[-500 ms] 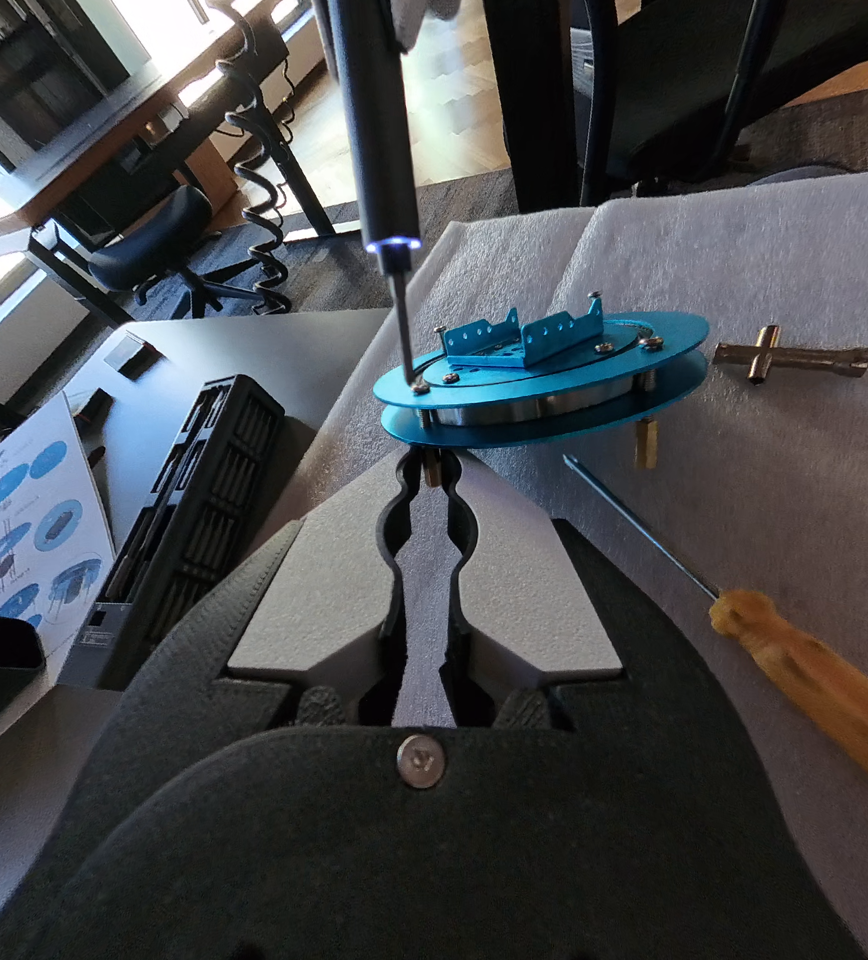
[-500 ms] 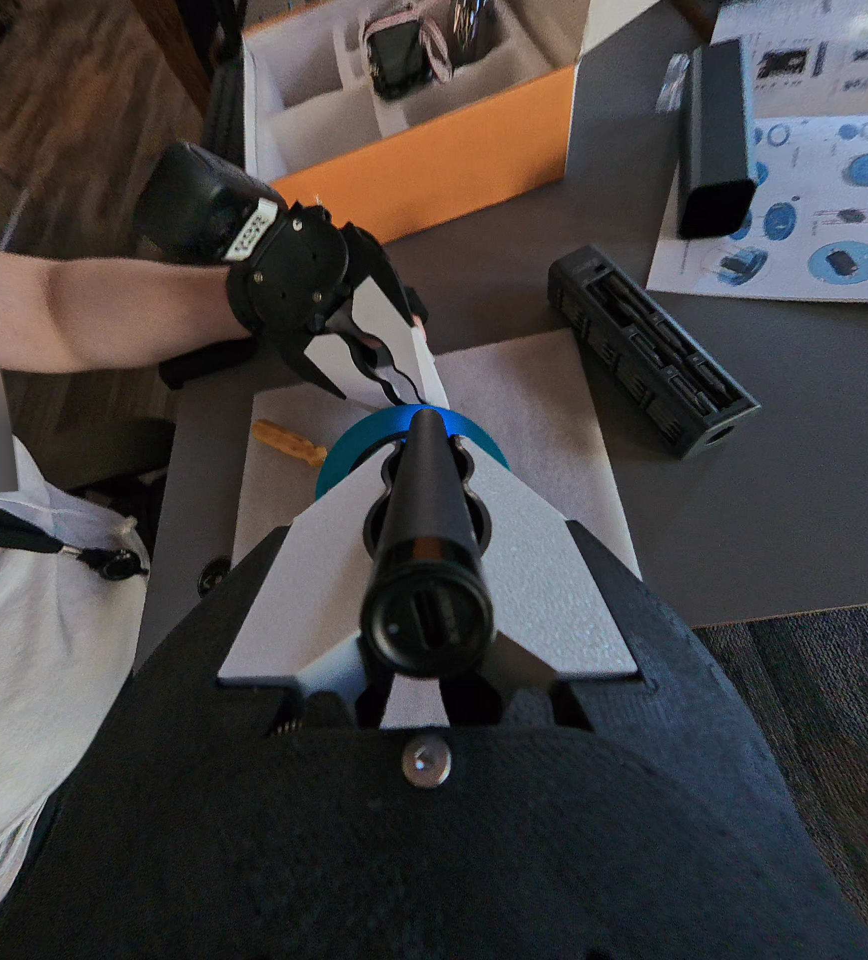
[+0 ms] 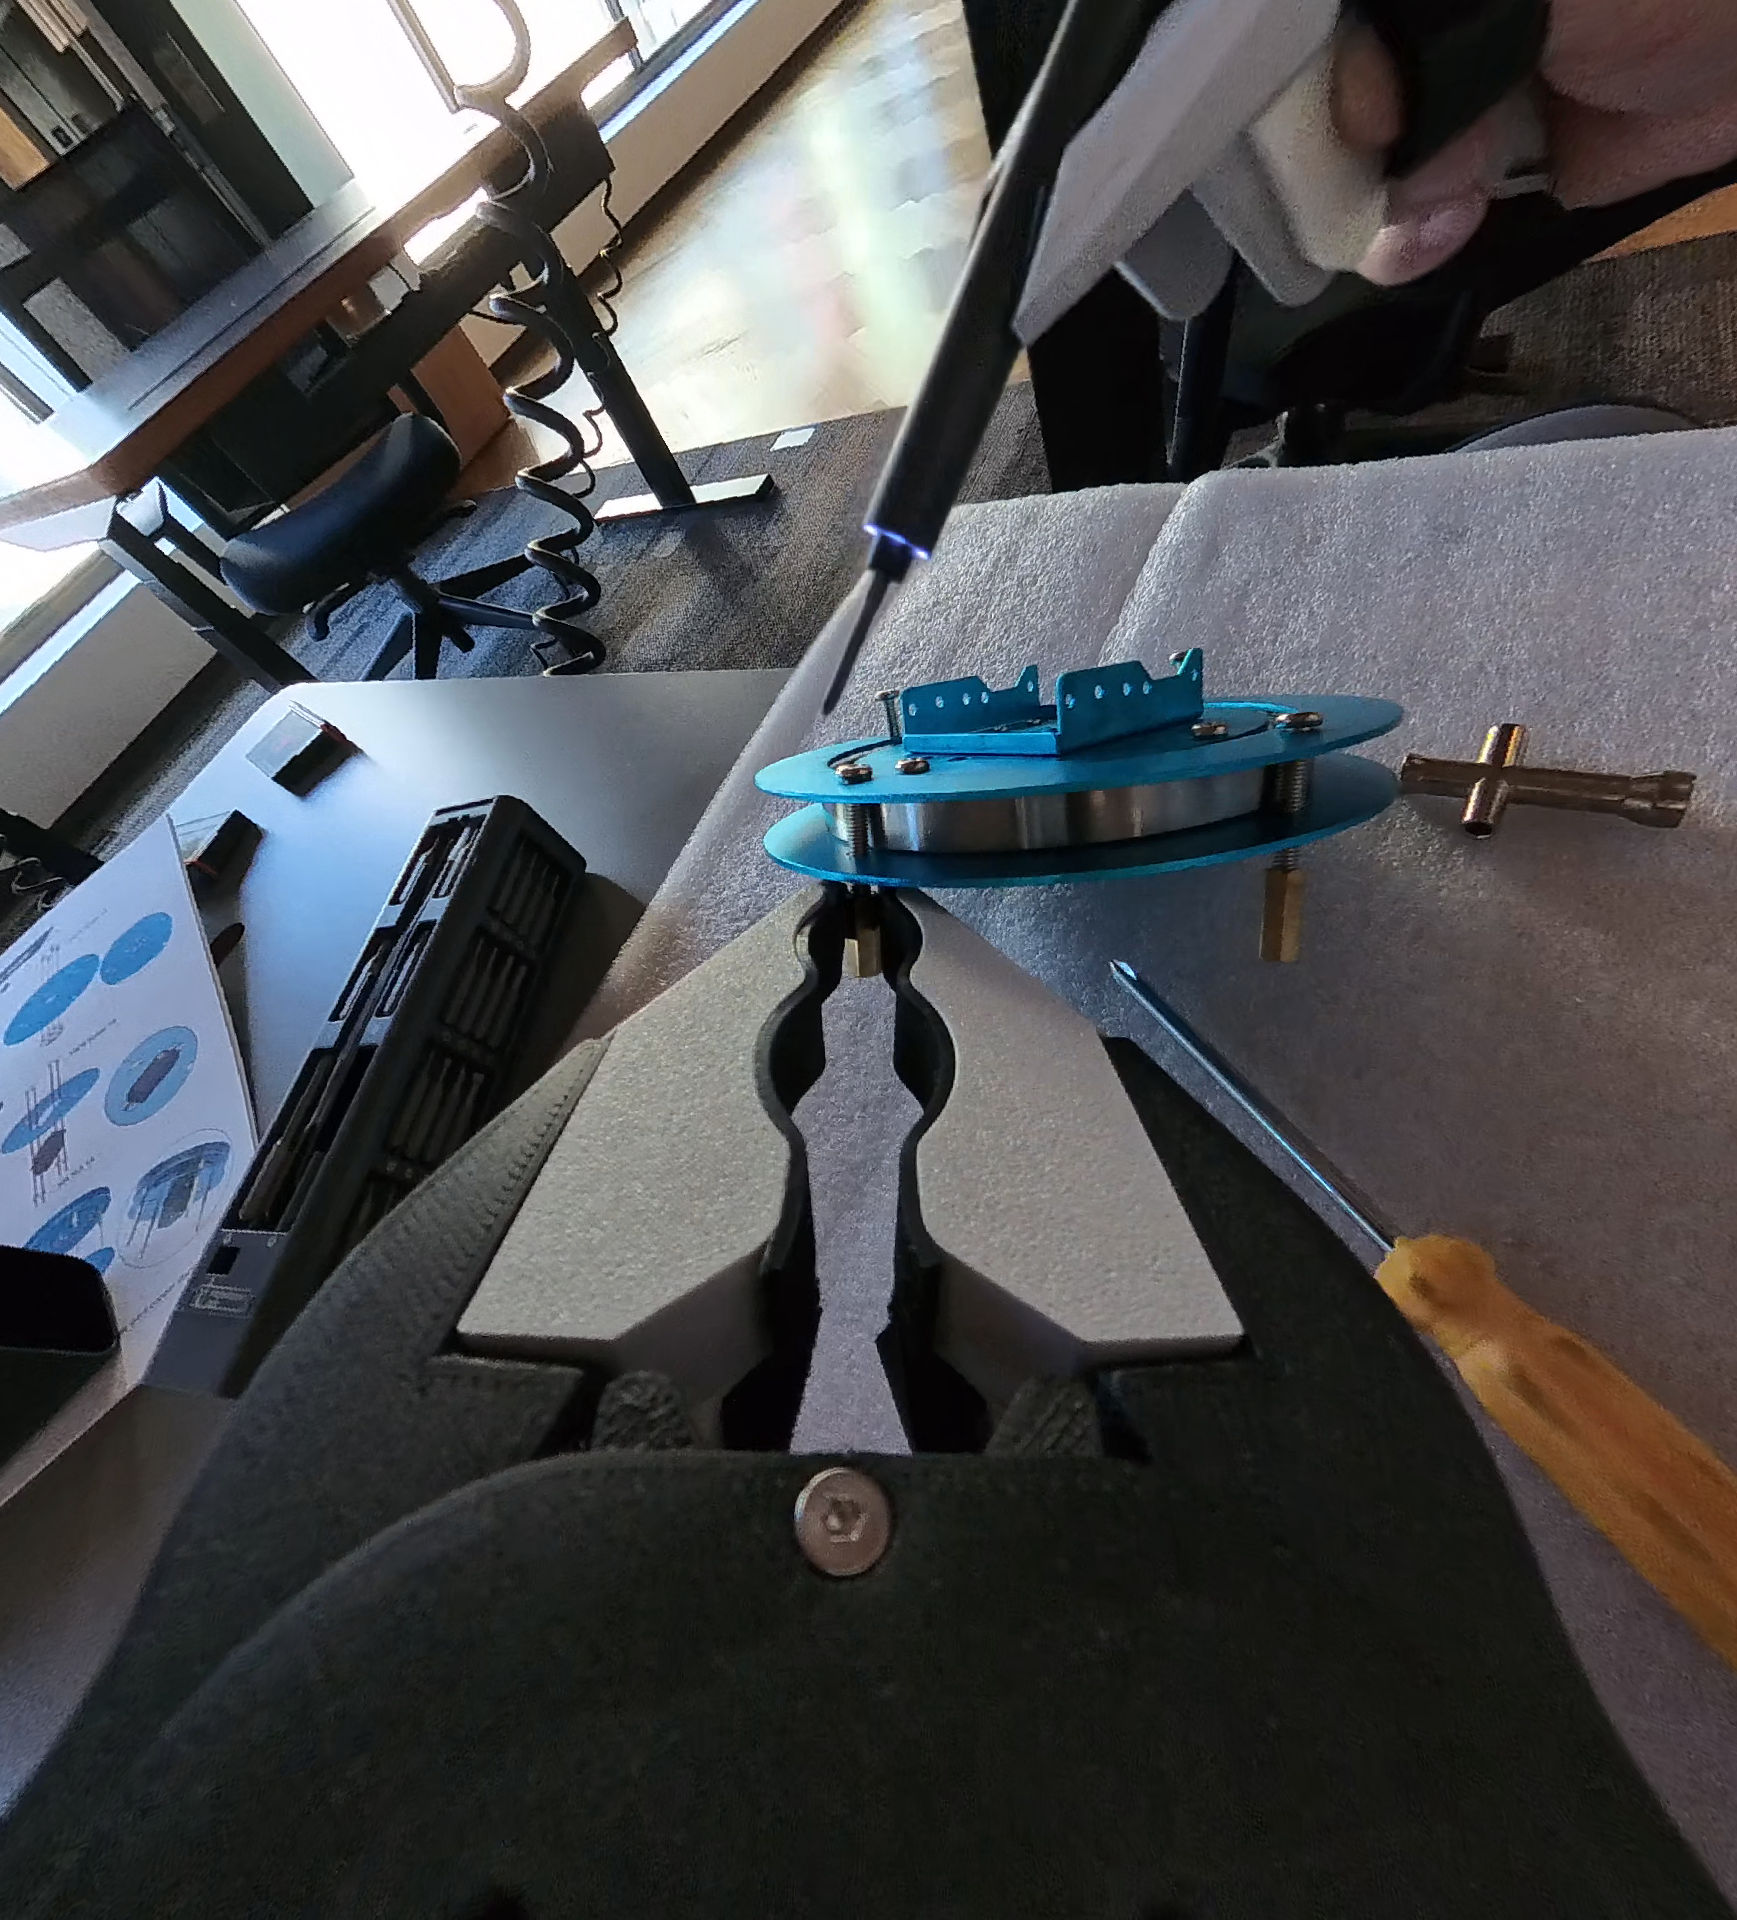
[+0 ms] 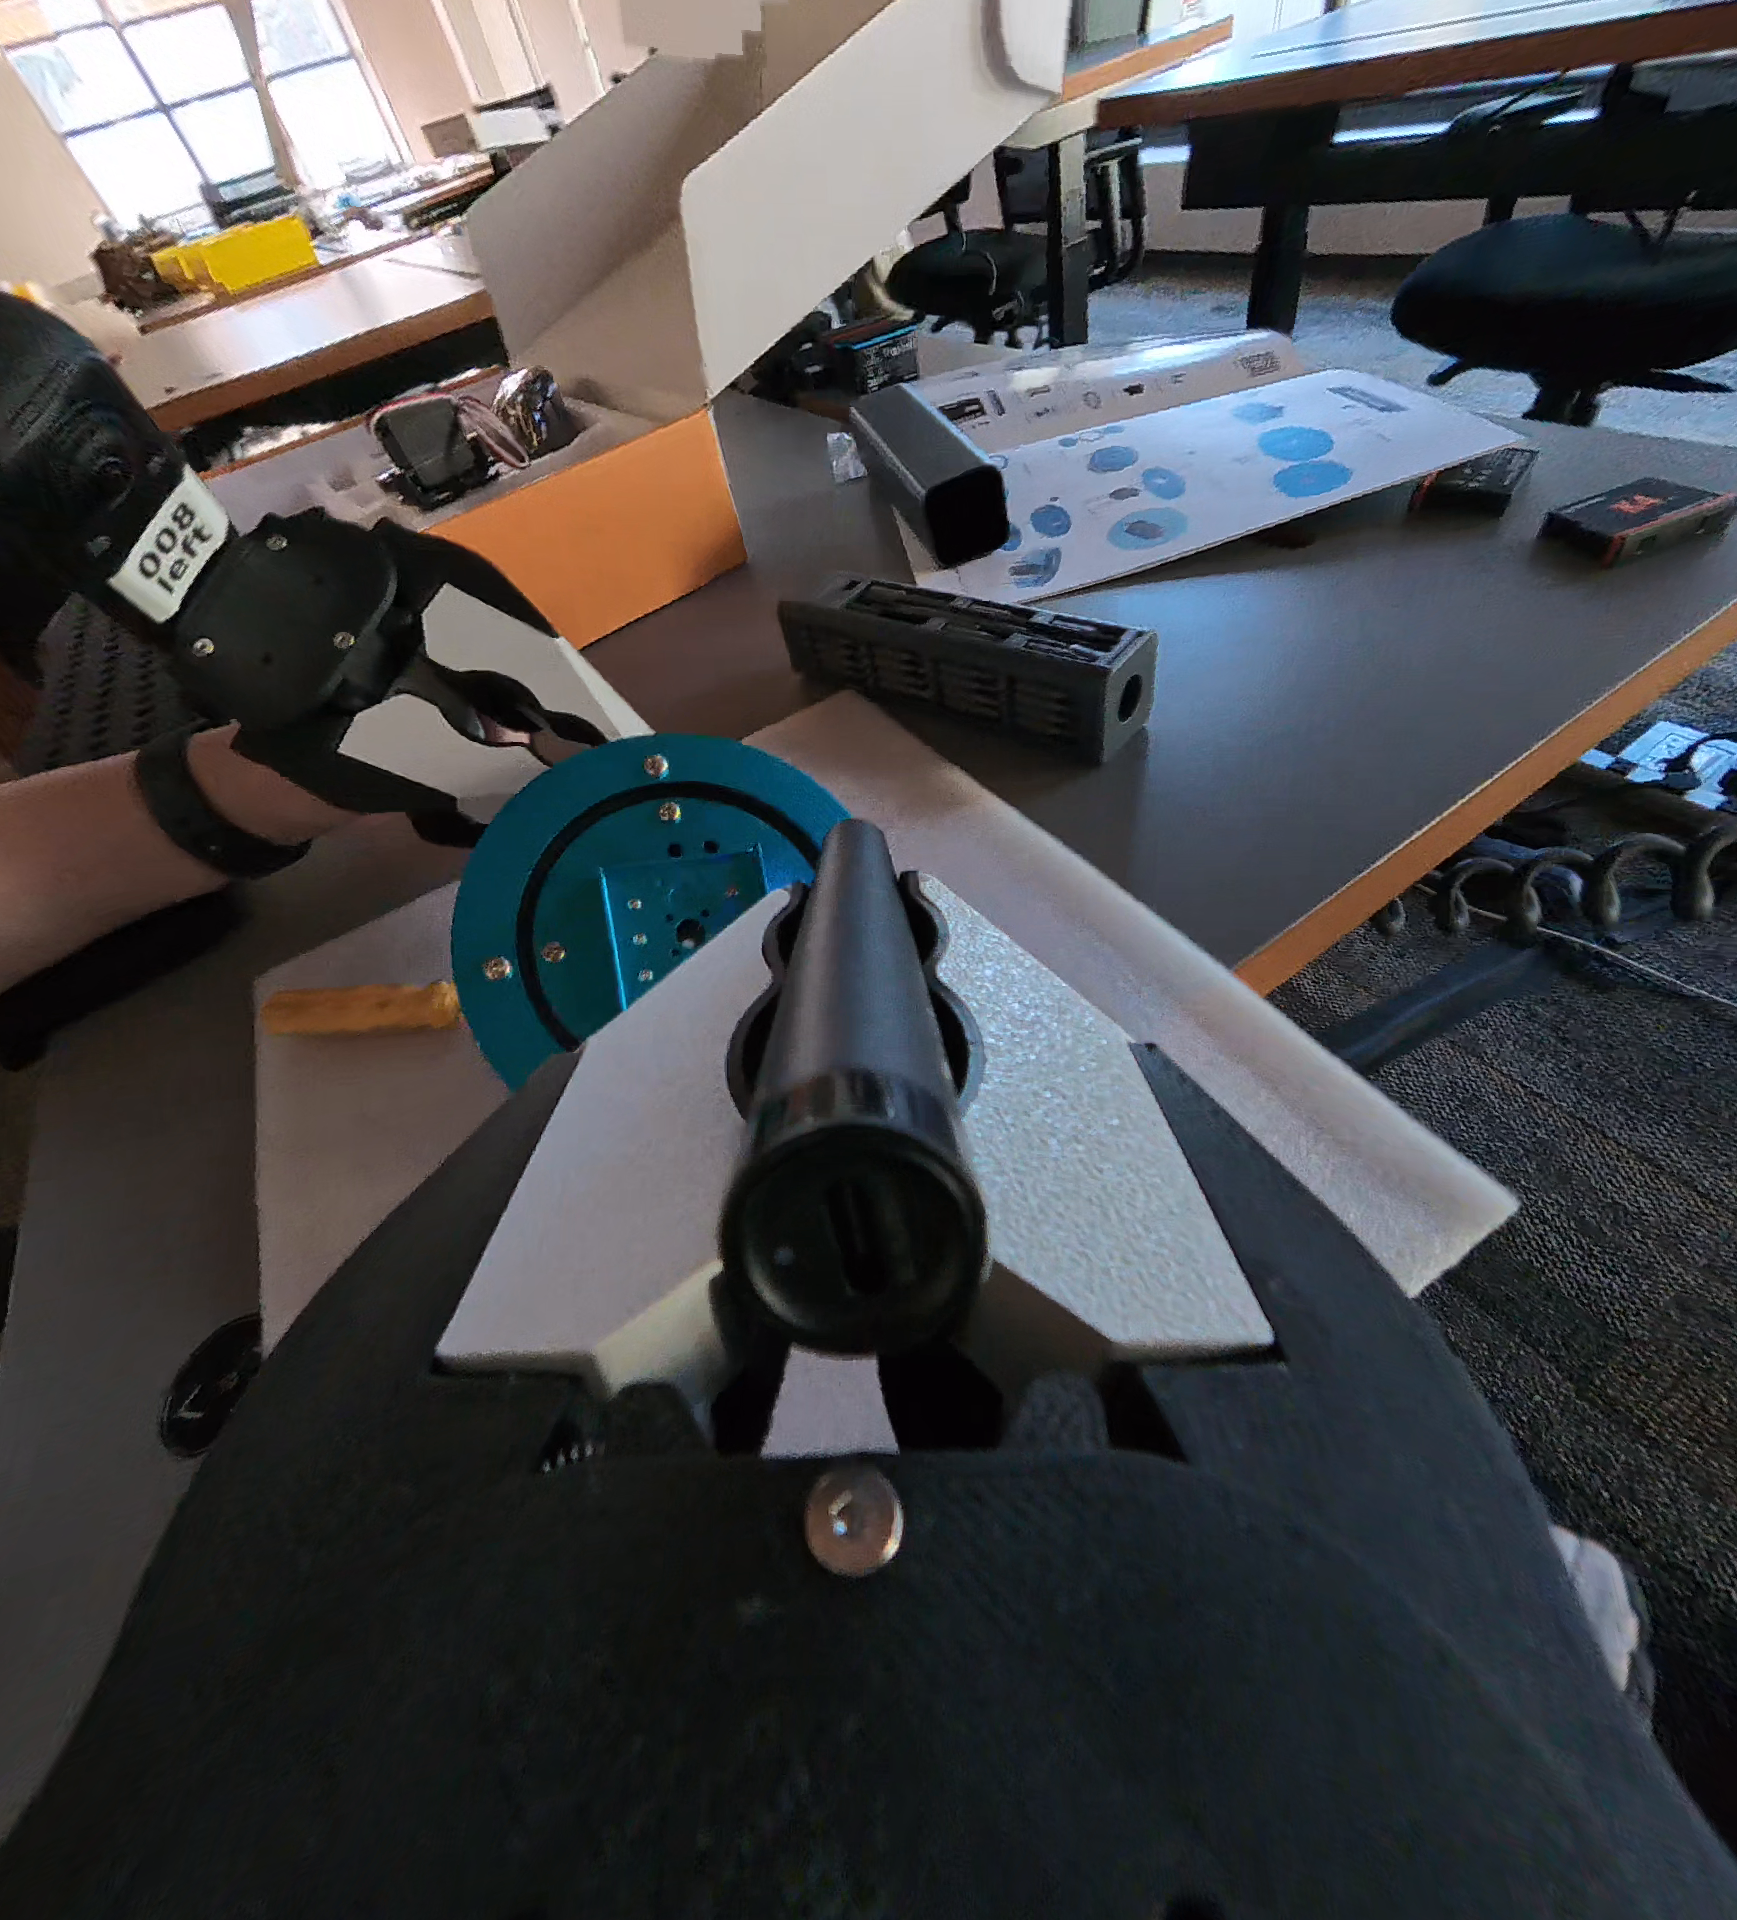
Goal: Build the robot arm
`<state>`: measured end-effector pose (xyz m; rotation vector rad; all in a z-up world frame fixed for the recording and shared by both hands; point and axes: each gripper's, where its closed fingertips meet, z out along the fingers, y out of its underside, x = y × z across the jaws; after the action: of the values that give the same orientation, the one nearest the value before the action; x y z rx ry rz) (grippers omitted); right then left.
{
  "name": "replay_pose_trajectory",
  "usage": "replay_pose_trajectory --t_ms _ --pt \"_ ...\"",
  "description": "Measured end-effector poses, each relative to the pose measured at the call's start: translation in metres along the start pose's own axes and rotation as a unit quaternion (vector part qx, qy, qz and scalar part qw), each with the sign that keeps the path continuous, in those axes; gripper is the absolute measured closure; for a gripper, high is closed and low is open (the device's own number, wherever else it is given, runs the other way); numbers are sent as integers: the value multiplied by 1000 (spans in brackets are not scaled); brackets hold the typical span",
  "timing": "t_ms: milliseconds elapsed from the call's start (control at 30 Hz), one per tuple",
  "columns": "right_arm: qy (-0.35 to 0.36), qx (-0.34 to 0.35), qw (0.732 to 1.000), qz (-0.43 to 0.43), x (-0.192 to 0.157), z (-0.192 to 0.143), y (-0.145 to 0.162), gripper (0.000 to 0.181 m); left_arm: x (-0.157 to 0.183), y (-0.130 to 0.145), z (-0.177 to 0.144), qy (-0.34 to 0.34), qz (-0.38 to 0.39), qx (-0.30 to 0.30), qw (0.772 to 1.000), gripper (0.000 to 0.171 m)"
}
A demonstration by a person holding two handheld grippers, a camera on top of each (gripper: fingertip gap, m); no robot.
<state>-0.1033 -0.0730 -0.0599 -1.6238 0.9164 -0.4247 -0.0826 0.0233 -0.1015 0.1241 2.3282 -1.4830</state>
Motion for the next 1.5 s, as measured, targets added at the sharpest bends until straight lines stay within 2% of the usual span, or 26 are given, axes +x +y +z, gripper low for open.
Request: replay_pose_trajectory --t_ms 100,233,300,400,600,1033,1333,1500 --pt "44 40 998 31 8 -10 4 165 0 0 -1 0 -5 0 1000 167" --pt "104 86 990 -29 13 -14 6 164 2 -4 -3 2 -9 5 1000 167" --pt "93 56 993 -41 4 -1 18 165 4 -6 -4 3 -15 11 1000 167" --pt "118 8 990 -81 0 14 37 165 5 -7 -6 3 -13 12 1000 167" --pt "150 9 982 -115 -12 21 37 165 10 -16 -10 1 -4 20 1000 167" --pt "157 16 979 -125 -43 45 31 165 9 -31 -33 -19 19 31 999 168" --pt "142 13 982 -127 -58 58 26 166 4 -38 -44 -41 44 33 998 168" --pt "107 -3 989 -101 -58 60 29 166 2 -36 -44 -42 41 34 998 168"
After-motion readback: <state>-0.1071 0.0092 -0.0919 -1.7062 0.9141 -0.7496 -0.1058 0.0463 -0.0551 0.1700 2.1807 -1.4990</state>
